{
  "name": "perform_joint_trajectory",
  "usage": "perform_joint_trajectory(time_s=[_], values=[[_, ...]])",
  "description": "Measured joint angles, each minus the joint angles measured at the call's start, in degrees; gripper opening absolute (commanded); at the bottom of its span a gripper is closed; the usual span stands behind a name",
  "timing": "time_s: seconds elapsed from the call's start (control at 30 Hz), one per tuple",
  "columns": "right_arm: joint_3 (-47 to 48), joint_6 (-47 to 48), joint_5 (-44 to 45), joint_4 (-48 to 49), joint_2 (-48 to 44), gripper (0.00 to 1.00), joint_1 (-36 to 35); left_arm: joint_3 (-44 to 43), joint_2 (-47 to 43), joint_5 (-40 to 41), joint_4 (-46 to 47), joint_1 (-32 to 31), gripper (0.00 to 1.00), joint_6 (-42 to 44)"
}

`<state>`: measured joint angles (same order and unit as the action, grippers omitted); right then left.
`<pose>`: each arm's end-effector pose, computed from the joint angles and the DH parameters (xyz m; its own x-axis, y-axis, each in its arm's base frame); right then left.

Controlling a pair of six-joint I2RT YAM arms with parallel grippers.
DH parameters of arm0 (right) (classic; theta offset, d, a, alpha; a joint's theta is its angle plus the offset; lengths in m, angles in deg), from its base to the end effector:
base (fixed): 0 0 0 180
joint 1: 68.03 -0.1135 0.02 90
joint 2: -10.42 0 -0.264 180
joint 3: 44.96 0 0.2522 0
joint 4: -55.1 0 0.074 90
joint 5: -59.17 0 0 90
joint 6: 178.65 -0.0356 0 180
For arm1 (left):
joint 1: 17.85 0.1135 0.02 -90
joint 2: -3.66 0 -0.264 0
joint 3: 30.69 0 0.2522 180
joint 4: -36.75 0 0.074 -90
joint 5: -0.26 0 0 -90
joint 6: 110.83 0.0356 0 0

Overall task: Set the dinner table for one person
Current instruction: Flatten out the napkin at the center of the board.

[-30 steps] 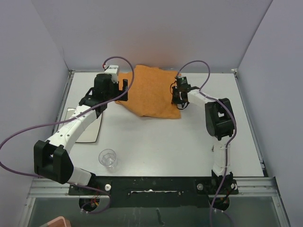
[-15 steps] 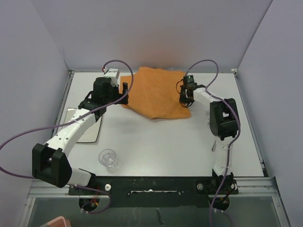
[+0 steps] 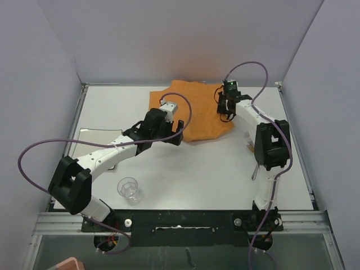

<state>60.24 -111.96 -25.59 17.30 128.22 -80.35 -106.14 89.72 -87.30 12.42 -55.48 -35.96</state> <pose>0.4491 0.0948 0.2077 -0.7529 0.2389 -0.6132 0.1550 0.9699 0.1876 0.2699 -0.2061 0.2677 -0.5899 0.1255 -0.7977 0.4438 0.8757 -0.1904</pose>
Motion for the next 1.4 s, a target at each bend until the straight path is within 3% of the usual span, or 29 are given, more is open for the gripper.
perform_joint_trajectory(time_s=[0.43,0.7,0.9,1.17,1.4], values=[[9.14,1.7,-6.12,1.99,-2.51,0.0,-3.89,1.33,1.11,1.31,5.35,-4.96,0.98,-3.02],[13.38,1.18,-6.36,0.48,-2.51,0.0,-4.31,2.03,10.97,5.51,10.84,-13.55,0.98,-1.51],[13.77,0.83,-6.34,-0.55,-2.51,0.0,-4.72,2.54,16.0,13.57,14.34,-16.0,0.98,1.99],[13.77,0.85,-6.34,-0.76,-2.62,0.0,-4.61,3.23,16.39,27.21,18.25,-15.39,0.98,3.37],[15.06,-0.11,-7.96,-1.11,-4.63,0.0,-4.42,3.23,16.35,31.47,18.25,-14.27,0.98,2.95]])
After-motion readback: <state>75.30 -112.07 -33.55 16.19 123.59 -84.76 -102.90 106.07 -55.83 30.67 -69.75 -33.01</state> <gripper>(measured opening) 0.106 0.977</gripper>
